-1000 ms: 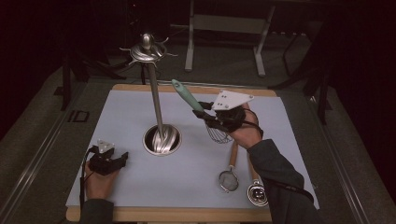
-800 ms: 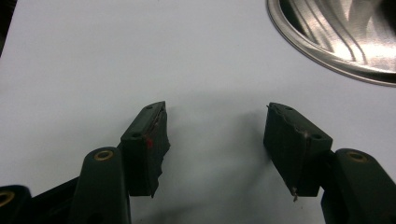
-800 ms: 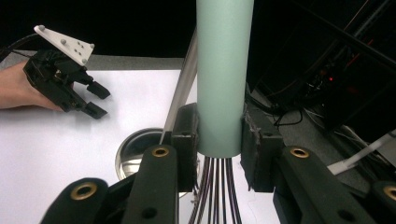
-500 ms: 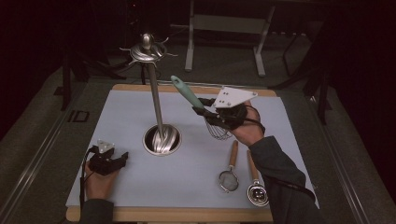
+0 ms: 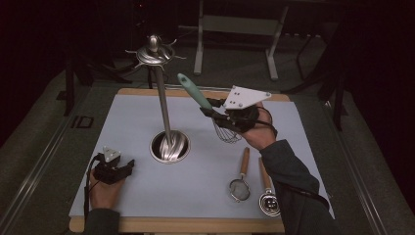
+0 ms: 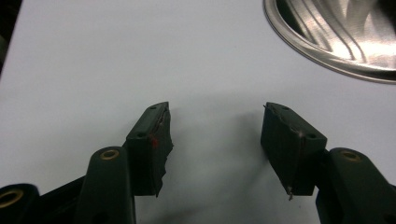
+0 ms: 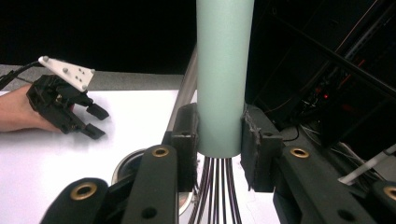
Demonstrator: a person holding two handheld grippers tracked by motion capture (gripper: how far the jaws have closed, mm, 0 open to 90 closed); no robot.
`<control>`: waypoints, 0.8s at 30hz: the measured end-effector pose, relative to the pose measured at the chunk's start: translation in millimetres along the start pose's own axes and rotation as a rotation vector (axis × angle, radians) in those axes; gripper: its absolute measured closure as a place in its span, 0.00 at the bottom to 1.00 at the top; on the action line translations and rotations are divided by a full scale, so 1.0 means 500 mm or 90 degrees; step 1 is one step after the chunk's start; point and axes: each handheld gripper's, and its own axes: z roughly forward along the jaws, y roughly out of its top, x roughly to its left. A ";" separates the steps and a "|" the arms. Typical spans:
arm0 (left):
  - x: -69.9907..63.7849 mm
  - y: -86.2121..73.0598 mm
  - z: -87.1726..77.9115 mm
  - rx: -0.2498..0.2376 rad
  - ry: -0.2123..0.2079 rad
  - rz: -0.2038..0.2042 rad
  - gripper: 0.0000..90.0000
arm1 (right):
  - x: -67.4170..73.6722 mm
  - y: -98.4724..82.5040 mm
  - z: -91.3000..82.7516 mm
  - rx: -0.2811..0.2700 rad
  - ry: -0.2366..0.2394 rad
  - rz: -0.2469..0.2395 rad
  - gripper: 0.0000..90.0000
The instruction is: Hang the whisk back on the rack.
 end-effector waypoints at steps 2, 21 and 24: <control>-0.001 -0.001 -0.001 -0.005 0.007 0.001 0.53 | 0.000 0.004 0.000 -0.004 0.000 -0.002 0.77; 0.005 -0.007 -0.013 -0.047 -0.012 -0.015 0.59 | 0.012 0.041 0.012 -0.024 0.011 -0.013 0.77; 0.005 -0.007 -0.014 -0.049 -0.012 -0.013 0.59 | 0.013 0.046 0.015 -0.026 0.013 -0.014 0.77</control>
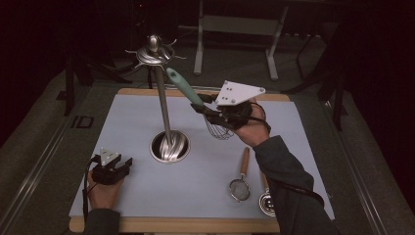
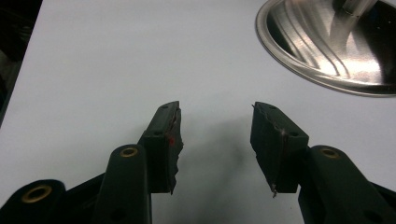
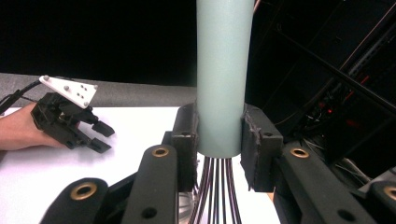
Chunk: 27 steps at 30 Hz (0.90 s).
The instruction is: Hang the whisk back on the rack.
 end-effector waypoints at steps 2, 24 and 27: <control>0.000 0.000 0.000 0.001 0.000 0.002 0.59 | 0.002 0.003 0.003 0.002 0.001 -0.001 0.77; -0.001 0.000 0.001 0.002 -0.001 0.003 0.58 | 0.011 0.010 0.051 0.022 -0.005 0.011 0.77; -0.001 0.000 0.001 0.002 -0.001 0.005 0.58 | 0.010 0.012 0.059 0.027 -0.011 0.012 0.77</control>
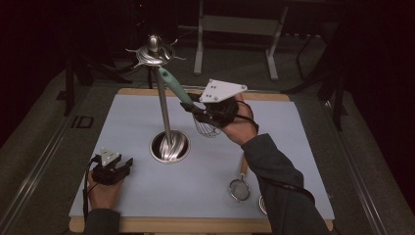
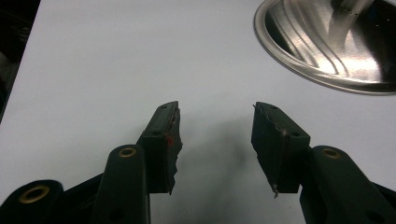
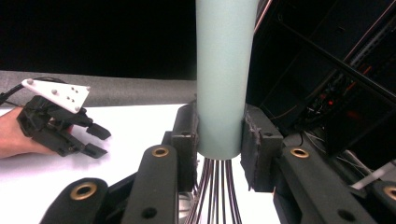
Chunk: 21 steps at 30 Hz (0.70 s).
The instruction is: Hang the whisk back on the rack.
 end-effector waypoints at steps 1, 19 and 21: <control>0.000 0.000 0.000 0.000 0.000 0.000 0.58 | 0.000 0.001 0.003 0.001 -0.002 0.002 0.77; 0.000 0.000 0.000 0.002 -0.001 0.002 0.58 | 0.013 0.011 0.046 0.019 -0.011 0.011 0.67; 0.000 0.000 0.001 0.003 -0.002 0.003 0.58 | 0.017 0.013 0.049 0.018 -0.005 0.013 0.63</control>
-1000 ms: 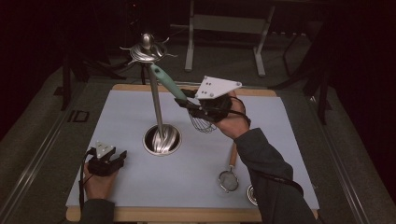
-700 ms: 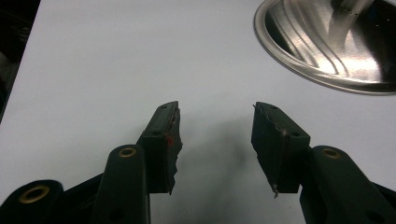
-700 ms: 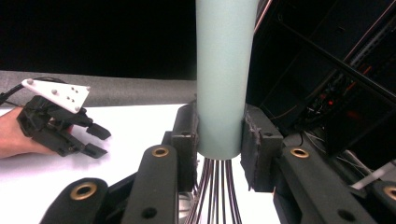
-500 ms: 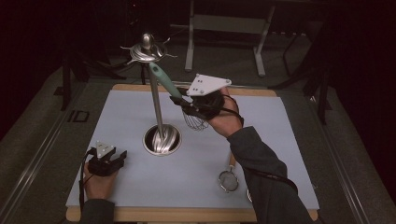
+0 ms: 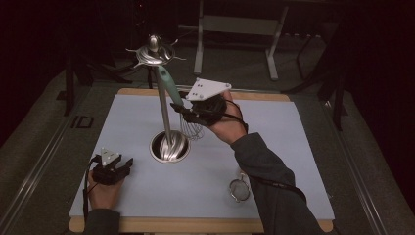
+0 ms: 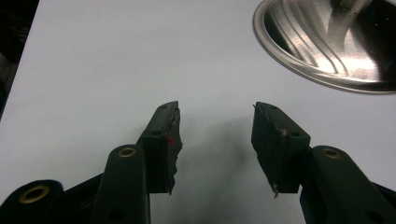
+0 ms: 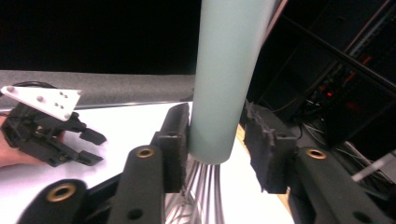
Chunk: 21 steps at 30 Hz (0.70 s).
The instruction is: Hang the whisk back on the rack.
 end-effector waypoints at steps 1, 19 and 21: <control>0.000 0.000 0.000 0.001 0.000 0.000 0.58 | 0.001 0.001 0.001 -0.001 0.000 -0.002 0.62; -0.002 0.001 0.002 0.006 0.003 0.005 0.58 | 0.007 0.004 -0.031 -0.027 0.030 0.001 0.57; -0.001 0.001 0.002 0.007 0.003 0.005 0.58 | 0.002 0.001 -0.035 -0.023 0.028 0.000 0.57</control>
